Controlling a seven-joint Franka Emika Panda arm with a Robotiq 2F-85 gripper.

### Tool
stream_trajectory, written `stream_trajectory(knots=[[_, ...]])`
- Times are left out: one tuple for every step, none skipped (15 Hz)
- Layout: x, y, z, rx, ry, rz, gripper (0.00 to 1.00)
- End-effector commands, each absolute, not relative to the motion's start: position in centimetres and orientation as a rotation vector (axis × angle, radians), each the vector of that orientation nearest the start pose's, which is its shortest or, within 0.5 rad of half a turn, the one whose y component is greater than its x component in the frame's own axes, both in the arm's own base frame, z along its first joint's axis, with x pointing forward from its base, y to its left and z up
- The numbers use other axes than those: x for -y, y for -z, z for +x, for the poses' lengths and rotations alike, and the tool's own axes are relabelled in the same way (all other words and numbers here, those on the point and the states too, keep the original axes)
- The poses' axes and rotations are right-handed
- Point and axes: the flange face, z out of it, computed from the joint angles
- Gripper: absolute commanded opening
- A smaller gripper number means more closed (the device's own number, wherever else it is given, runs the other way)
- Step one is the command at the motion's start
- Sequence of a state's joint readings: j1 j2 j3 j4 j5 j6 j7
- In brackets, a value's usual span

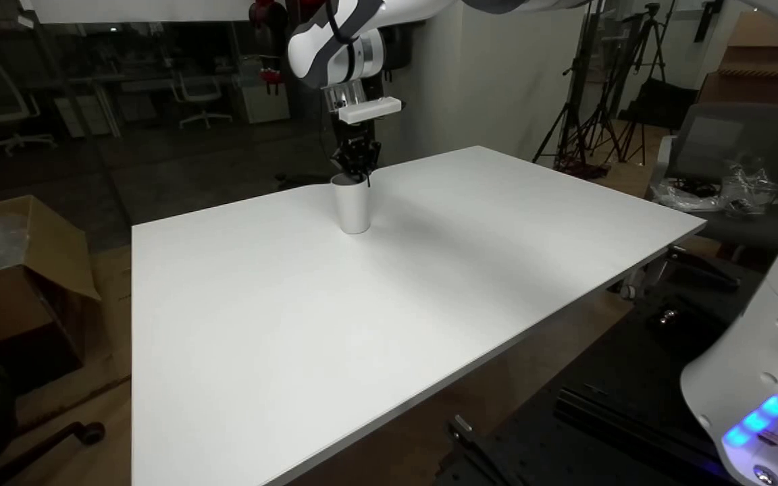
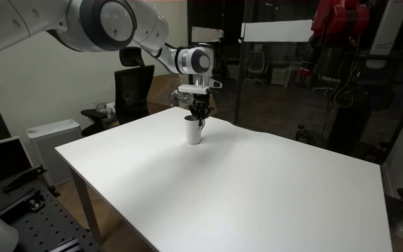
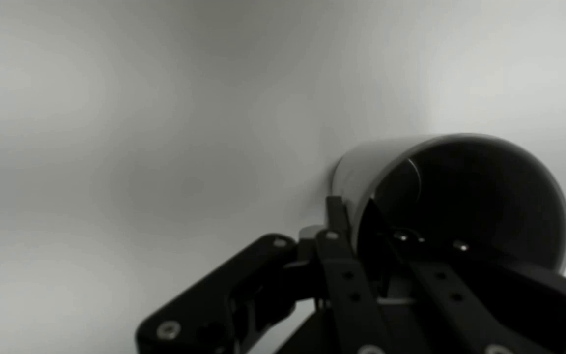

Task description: Move the cup towards you

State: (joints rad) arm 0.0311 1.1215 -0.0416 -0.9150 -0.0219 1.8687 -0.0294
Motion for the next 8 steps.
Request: stream_trajectory(knots=[[-0.5, -18.1, 74.3, 0.041, -0.309, -3.164, 0.03], [-0.3, -18.0, 73.7, 0.017, -0.323, -3.163, 0.03], [0.0, -17.9, 72.9, -0.002, -0.340, -3.157, 0.03], [0.4, -18.0, 72.3, -0.036, -0.351, -3.149, 0.03], [0.9, -18.2, 71.5, -0.078, -0.362, -3.137, 0.03], [1.3, -18.3, 70.7, -0.116, -0.369, -3.130, 0.03], [1.8, -18.3, 69.9, -0.159, -0.386, -3.124, 0.03], [2.4, -18.3, 69.0, -0.201, -0.392, -3.123, 0.03]])
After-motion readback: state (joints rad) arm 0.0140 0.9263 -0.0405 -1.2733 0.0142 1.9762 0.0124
